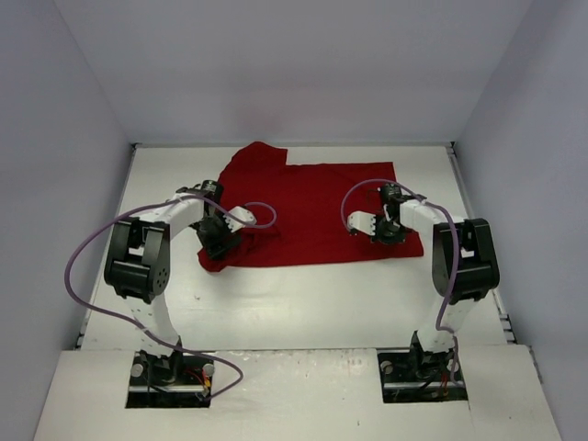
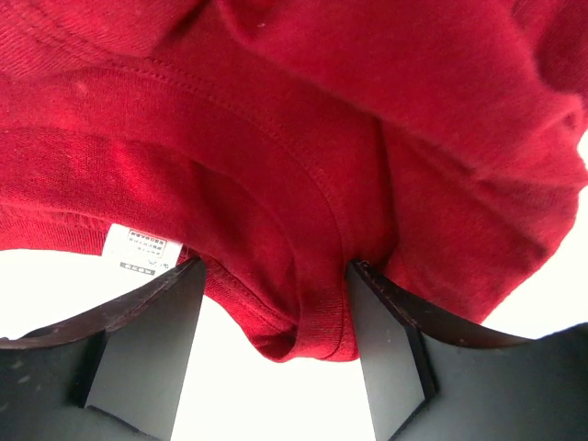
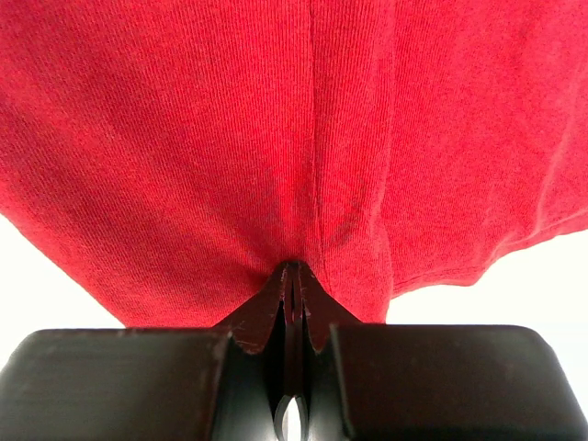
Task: Fold and stack the t-shirts
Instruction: Grap the side of the flattened tshirt furthest away from the robot with both arms
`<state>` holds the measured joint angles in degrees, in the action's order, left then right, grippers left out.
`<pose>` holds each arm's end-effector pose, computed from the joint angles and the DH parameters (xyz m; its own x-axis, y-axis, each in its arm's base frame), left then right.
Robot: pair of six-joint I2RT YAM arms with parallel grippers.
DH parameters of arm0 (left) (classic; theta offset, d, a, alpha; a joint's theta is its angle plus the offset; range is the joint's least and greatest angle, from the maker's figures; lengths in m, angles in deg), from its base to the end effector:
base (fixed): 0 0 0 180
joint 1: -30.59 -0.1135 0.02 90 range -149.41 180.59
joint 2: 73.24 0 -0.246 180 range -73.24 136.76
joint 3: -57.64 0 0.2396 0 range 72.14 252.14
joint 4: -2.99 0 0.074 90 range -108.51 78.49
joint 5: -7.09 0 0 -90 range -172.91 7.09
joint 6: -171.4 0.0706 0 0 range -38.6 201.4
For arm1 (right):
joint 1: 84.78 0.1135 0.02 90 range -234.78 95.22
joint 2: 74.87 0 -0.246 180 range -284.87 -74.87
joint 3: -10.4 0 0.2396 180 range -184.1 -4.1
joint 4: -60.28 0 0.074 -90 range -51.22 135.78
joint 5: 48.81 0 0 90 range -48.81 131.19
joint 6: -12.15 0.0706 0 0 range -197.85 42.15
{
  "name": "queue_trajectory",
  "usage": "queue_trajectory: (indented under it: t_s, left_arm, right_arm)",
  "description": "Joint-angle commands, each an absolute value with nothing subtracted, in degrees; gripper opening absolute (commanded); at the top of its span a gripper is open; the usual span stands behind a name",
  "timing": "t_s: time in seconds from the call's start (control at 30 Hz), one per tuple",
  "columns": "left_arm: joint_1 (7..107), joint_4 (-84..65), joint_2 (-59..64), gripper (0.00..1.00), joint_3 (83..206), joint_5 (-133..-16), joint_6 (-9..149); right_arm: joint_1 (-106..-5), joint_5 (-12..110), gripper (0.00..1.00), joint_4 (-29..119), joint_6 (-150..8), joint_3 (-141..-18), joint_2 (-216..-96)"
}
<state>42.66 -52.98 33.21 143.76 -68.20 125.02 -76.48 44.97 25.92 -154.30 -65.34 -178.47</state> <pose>0.3366 -0.0903 0.1279 -0.5077 0.7909 -0.3416 0.8444 0.5355 -0.0152 0.3526 0.0561 0.1128 -0.0355 -0.9855 -0.1659 -0.8920 0.1061 -0.4394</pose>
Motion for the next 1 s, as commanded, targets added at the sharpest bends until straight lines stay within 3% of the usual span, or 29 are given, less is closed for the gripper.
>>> queue_trajectory:
  t_s: [0.0,0.3,0.5,0.63,0.83,0.97]
  left_arm:
    - [42.90,-56.34,29.67,0.60,140.02,-67.09,126.76]
    - [42.78,-56.64,23.65,0.64,135.91,-65.75,125.14]
    - [41.92,-58.15,22.24,0.71,145.40,-62.83,119.69]
    - [41.32,-58.54,23.74,0.73,159.21,-60.03,114.89]
    - [39.68,-58.37,33.62,0.74,181.79,-54.88,107.13]
    - [38.33,-58.27,50.16,0.73,204.07,-48.57,95.74]
  right_arm:
    - [-77.27,43.66,0.00,13.70,-154.57,-60.98,-177.16]
    - [-76.97,44.41,0.01,7.00,-155.44,-57.51,-170.37]
    - [-76.94,50.59,0.21,6.36,-148.85,-68.79,-169.95]
    - [-77.45,56.25,0.31,5.45,-142.74,-83.52,-173.18]
    - [-83.43,71.64,0.32,6.63,-131.00,-102.66,-180.63]
    - [-89.88,81.75,0.30,9.57,-118.93,-112.83,-191.23]
